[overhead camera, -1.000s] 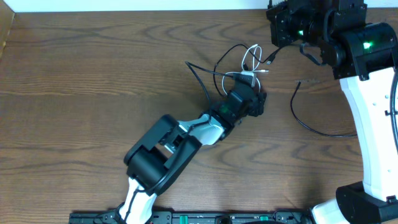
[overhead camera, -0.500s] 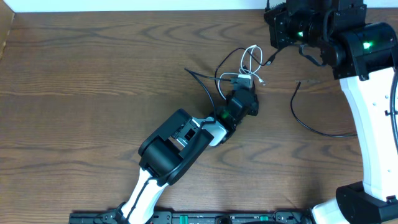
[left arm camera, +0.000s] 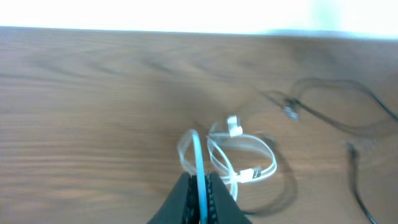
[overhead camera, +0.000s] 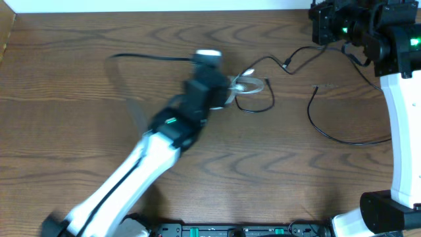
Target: Untangle cables
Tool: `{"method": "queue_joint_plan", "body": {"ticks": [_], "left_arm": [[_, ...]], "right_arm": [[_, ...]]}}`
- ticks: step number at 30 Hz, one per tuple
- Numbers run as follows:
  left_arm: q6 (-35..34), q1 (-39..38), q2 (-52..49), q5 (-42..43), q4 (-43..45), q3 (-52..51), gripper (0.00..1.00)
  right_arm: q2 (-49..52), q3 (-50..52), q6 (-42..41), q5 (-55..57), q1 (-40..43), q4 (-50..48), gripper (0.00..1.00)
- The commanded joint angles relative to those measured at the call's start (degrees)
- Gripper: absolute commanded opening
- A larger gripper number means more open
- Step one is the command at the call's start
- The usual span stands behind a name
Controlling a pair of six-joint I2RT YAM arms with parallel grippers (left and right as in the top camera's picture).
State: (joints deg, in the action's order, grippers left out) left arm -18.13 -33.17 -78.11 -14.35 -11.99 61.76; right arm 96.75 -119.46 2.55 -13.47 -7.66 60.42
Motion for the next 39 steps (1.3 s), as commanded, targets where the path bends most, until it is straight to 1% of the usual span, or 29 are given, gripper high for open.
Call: {"method": "queue_joint_plan", "body": {"ticks": [1,5,9,13,16,18,20,22,24,27,30,33,36,39], "left_arm": [[2.05,4.83,8.90,-12.11,-4.57,0.17,0.08],[2.03,12.41,19.04,-16.81,-8.76,0.17,0.07],[1.55,18.64,24.72,-15.72,-11.23,0.17,0.07],[1.57,20.35,25.92,-12.24,-13.33,0.17,0.08],[1.60,20.35,24.70,-7.78,-13.84,0.17,0.07],[1.60,20.35,23.39,-5.01,-13.84,0.17,0.07],[1.57,20.35,21.92,-2.58,-13.84,0.17,0.07],[1.60,20.35,20.46,0.87,-13.86,0.17,0.07],[1.60,20.35,18.95,4.42,-13.73,0.17,0.07],[1.57,20.35,16.55,12.35,-13.22,0.17,0.07],[1.57,19.93,13.25,21.84,-11.91,0.17,0.07],[1.55,19.10,9.46,25.59,-10.32,0.17,0.07],[1.57,18.23,6.78,28.57,-8.61,0.17,0.07],[1.55,17.14,5.20,31.36,-6.67,0.17,0.07]], "right_arm": [[-0.09,0.11,-0.39,-0.20,0.81,0.09,0.01],[-0.09,0.11,-0.39,-0.17,2.03,0.07,0.01],[-0.09,0.11,-1.27,-0.20,2.86,0.04,0.01],[-0.09,0.11,-1.22,-0.46,2.73,-0.94,0.01],[-0.09,0.11,-1.22,0.33,2.89,-4.13,0.01],[-0.09,0.11,-1.29,2.99,3.56,-7.28,0.01],[-0.11,0.09,-3.21,8.83,4.70,-9.92,0.01],[-0.13,0.09,-7.21,17.86,6.56,-11.04,0.01],[-0.13,0.09,-11.06,24.92,8.79,-10.34,0.01],[-0.11,0.11,-15.65,30.88,13.11,-6.93,0.01],[-0.07,0.22,-21.03,31.06,17.00,-3.10,0.01],[-0.04,0.48,-25.66,30.82,19.98,-0.17,0.01],[-0.04,0.76,-25.42,27.93,21.09,0.55,0.03],[0.00,0.76,-22.14,27.43,21.18,0.72,0.11]]}}
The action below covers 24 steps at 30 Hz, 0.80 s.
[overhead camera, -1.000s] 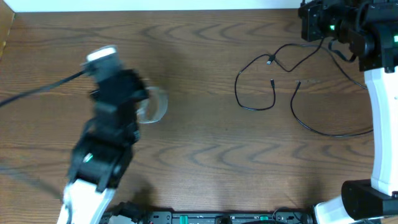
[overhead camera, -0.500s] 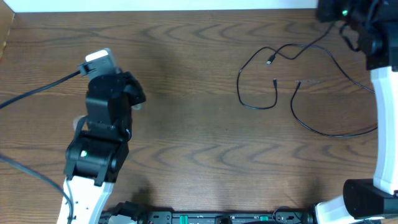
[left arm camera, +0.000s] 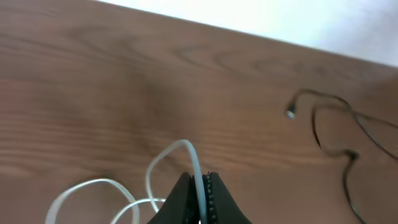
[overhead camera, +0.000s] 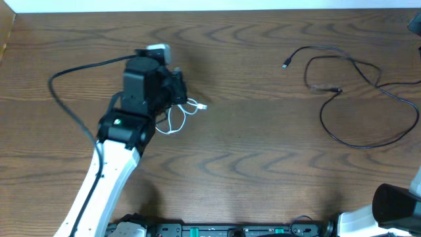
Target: Untangle cables
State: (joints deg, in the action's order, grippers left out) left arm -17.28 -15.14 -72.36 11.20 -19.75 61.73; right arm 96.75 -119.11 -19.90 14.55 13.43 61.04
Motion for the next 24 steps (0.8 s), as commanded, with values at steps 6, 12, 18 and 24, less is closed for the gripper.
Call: {"method": "queue_joint_plan", "body": {"ticks": [6,12,18,24], "left_arm": [[0.70,-3.39,-0.94,6.16,2.27,0.20,0.08],[0.70,-3.98,-0.94,6.16,2.12,0.20,0.07],[0.70,-3.98,-0.94,6.14,2.34,0.20,0.08],[0.70,-3.96,-0.94,6.14,3.91,0.20,0.07]], "right_arm": [[0.02,0.85,1.97,3.15,0.61,1.22,0.03],[0.02,4.13,2.14,-2.43,0.98,1.97,0.52],[0.02,10.88,9.35,-23.91,0.92,0.74,0.69],[0.02,22.12,21.79,-50.31,-0.63,-4.96,0.75]]}}
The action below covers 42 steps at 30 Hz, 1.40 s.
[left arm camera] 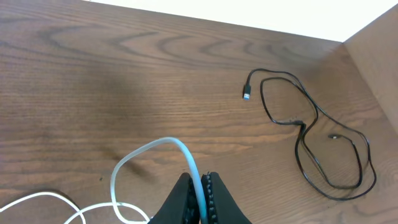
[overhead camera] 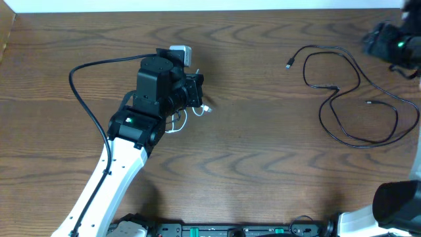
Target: Untangle cables
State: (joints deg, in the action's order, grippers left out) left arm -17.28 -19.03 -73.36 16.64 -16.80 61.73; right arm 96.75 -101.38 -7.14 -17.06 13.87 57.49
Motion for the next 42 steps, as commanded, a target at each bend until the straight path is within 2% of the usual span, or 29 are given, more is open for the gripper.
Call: {"method": "queue_joint_plan", "body": {"ticks": [1,5,9,16,20,22,26,30,34,38,40,41,42], "left_arm": [[0.70,-0.07,0.07,0.70,1.60,0.20,0.08],[-0.96,-0.07,0.07,0.70,4.28,0.20,0.08],[-7.87,-0.02,0.07,0.70,6.10,0.20,0.08],[-15.41,-0.02,0.07,0.70,6.78,0.20,0.08],[-15.58,-0.02,0.07,0.24,8.57,0.20,0.08],[-15.41,-0.02,0.07,-3.06,8.68,0.20,0.08],[-13.84,-0.02,0.04,-12.09,6.51,0.20,0.08],[-9.53,-0.04,-0.87,-13.75,3.56,0.20,0.08],[-8.70,-0.04,-4.61,-8.90,0.61,0.20,0.08],[-8.66,-0.09,-10.95,5.66,-0.52,0.20,0.08],[-8.63,-0.09,-14.34,10.03,-0.52,0.20,0.08],[-8.63,-0.07,-15.78,10.60,-0.57,0.20,0.11],[-8.31,0.04,-16.94,11.15,-0.55,0.20,0.22]], "right_arm": [[0.02,7.04,10.80,-21.73,-1.79,-3.06,0.75],[0.02,16.76,12.22,-26.43,-5.38,-10.58,0.81],[0.02,27.02,14.60,-31.65,-10.19,-20.72,0.80],[0.02,39.91,14.62,-42.99,-18.43,-42.29,0.79],[0.02,42.73,14.51,-42.73,-22.86,-47.34,0.75],[0.02,43.17,14.49,-40.76,-24.96,-48.00,0.75],[0.02,43.17,14.47,-35.19,-28.89,-47.95,0.76],[0.02,43.17,13.88,-31.30,-32.44,-47.93,0.80],[0.02,43.17,8.24,-21.38,-34.80,-47.39,0.84],[0.02,43.17,0.68,-12.31,-34.73,-47.47,0.91],[0.02,43.17,-1.16,-9.94,-34.14,-47.52,0.97],[0.02,43.17,-1.25,-9.86,-33.90,-47.52,0.96],[0.02,43.17,-1.75,-9.86,-33.68,-47.52,0.96]]}}
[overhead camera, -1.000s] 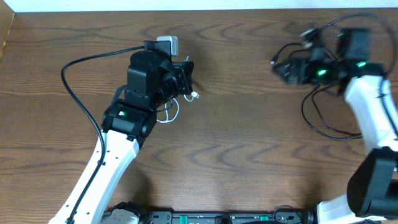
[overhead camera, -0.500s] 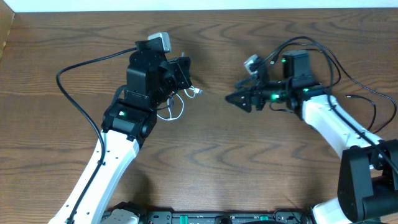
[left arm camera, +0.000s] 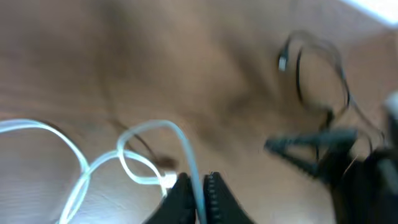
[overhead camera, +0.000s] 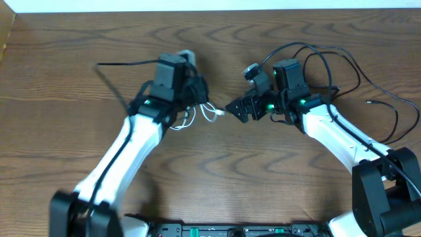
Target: Untangle cables
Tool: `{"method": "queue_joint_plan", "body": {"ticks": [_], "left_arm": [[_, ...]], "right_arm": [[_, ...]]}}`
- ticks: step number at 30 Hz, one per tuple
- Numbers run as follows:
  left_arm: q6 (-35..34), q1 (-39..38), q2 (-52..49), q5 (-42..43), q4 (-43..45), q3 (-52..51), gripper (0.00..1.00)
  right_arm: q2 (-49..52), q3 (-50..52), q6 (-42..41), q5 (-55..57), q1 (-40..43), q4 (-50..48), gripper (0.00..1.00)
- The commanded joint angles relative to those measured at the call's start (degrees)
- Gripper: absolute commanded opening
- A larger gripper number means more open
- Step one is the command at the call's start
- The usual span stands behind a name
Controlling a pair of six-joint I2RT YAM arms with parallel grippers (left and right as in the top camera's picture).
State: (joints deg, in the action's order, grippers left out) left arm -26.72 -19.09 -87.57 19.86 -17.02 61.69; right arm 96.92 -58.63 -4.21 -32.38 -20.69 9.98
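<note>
My left gripper (overhead camera: 199, 99) is shut on a white cable (overhead camera: 212, 113), left of the table's middle. In the left wrist view the white cable (left arm camera: 163, 124) rises from between the shut jaws and loops away to the left on the wood. My right gripper (overhead camera: 235, 110) hovers just right of the white cable's loose end, fingers apart and holding nothing. It shows blurred in the left wrist view as well, right gripper (left arm camera: 277, 149). A thin black cable (overhead camera: 366, 80) lies in loops at the back right, partly behind the right arm and apart from the white one.
The wooden table (overhead camera: 263, 184) ends at a pale wall along the back. The left arm's own black lead (overhead camera: 125, 64) arcs over the table at the back left. In the left wrist view the black cable's plug (left arm camera: 283, 62) lies far ahead.
The right arm was at the far back right corner and is now at the table's middle, its gripper close to the white cable. My left gripper has shifted slightly right, still holding the white cable.
My left gripper first held the white cable at the middle, beside the black cable's loops. Then it held it at the left, with the black cable lying alone at the right. It stayed there, and now both grippers meet near the middle.
</note>
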Motion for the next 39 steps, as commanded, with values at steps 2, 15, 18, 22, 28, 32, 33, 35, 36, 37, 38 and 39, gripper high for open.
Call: {"method": "queue_joint_plan", "body": {"ticks": [2,15,18,22,28,32,33,35,36,37,38,39], "left_arm": [[1.42,0.68,-3.69,8.94,-0.33,0.24,0.50],[9.77,15.39,-2.12,16.57,-5.27,0.57,0.73],[9.77,20.37,-2.12,16.55,-5.90,0.57,0.89],[9.79,26.08,-2.12,14.71,-6.34,0.55,0.94],[9.75,30.08,-2.16,-1.49,-9.97,0.42,0.94],[9.75,30.05,-2.16,-7.72,-9.97,0.42,0.94],[9.73,30.05,-2.21,-7.65,-9.94,0.42,0.94],[9.73,30.05,-2.23,-7.50,-9.94,0.42,0.94],[9.73,30.05,-2.23,-7.50,-9.92,0.42,0.94],[9.73,30.05,-2.23,-7.50,-9.90,0.42,0.93],[9.73,30.05,-2.23,-7.50,-9.90,0.42,0.94],[9.73,30.05,-2.23,-7.52,-9.88,0.42,0.94]], "right_arm": [[-0.15,0.42,-6.73,5.44,1.14,0.00,0.98],[-0.15,-9.11,-10.29,4.17,1.20,6.56,0.96],[-0.15,-16.41,-9.81,6.67,1.07,13.07,0.97],[-0.15,-22.01,-7.65,6.82,-0.04,15.34,0.95],[0.63,-21.81,-6.75,14.03,-5.01,11.87,0.82],[2.49,-21.81,-2.51,14.27,-8.94,9.60,0.74],[3.08,-21.81,-1.84,14.27,-10.05,8.76,0.73],[4.74,-21.81,-0.83,14.32,-12.24,6.62,0.66],[5.66,-21.81,-0.85,14.27,-13.25,5.38,0.61],[6.73,-21.81,-1.09,14.27,-14.19,4.04,0.53],[7.78,-21.81,-2.14,14.27,-15.08,2.73,0.47],[8.94,-21.81,-3.61,14.27,-15.96,1.49,0.47]]}}
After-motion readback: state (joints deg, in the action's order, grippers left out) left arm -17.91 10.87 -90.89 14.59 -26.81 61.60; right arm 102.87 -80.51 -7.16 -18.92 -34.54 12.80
